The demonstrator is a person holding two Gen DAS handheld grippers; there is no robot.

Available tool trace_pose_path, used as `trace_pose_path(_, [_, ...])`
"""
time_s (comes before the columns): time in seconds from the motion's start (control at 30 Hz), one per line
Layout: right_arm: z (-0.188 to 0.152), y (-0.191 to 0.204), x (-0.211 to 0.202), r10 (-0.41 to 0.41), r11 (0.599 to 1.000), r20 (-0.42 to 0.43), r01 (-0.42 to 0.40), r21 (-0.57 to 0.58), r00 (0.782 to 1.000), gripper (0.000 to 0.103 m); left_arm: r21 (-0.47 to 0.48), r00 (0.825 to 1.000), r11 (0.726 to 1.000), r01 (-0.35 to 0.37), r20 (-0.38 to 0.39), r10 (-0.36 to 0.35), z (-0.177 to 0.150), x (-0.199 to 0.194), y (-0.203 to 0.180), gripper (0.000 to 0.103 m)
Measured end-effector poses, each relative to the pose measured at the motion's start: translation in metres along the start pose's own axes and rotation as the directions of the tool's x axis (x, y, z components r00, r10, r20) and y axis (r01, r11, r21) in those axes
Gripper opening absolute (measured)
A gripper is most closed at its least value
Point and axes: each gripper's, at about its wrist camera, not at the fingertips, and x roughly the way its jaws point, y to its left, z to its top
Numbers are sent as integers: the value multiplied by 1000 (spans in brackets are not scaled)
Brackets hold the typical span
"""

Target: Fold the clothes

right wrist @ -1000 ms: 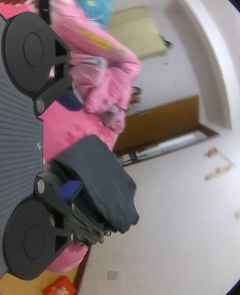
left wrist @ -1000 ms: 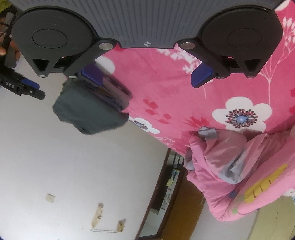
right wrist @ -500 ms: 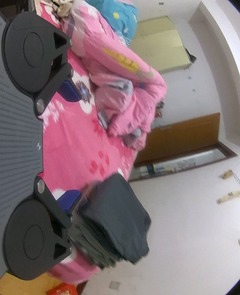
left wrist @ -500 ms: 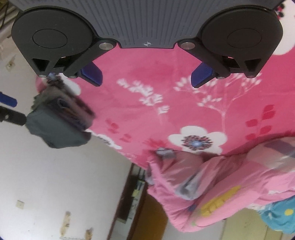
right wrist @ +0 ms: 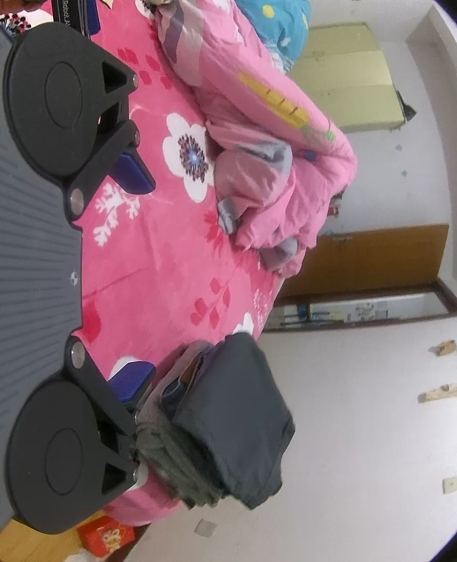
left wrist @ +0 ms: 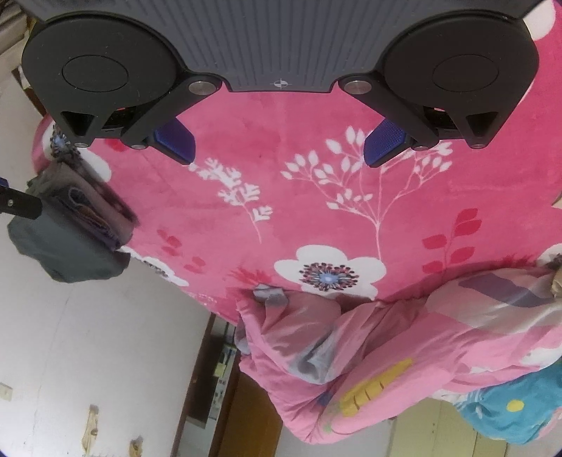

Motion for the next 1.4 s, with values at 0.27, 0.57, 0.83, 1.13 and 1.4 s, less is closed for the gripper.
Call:
trace_pose_path(0.27, [-7,-24,-11,-91,996,19,90,22,996,103,25,1000,1000,6,-26,-5,-2,3,-15,103])
trace_pose_path(0.57, [-7,-51,-19,-118,991,6,117,67,993,103,100,999,994,51,0,-51,2,0,-51,103])
trace_pose_path(0.83, [0,-64,-46,-218,973,25,216,78,976,103,131,978,973,193,49,-200,31,0,-102,103])
trace_pose_path(1.13, [-2,-69,-48,-273,958,9,270,98,962,103,208,976,957,201,41,-214,32,9,-142,103])
trace_pose_path(1.4, [-5,-64,-42,-294,951,-11,293,98,956,103,213,983,962,171,23,-180,29,17,-148,103])
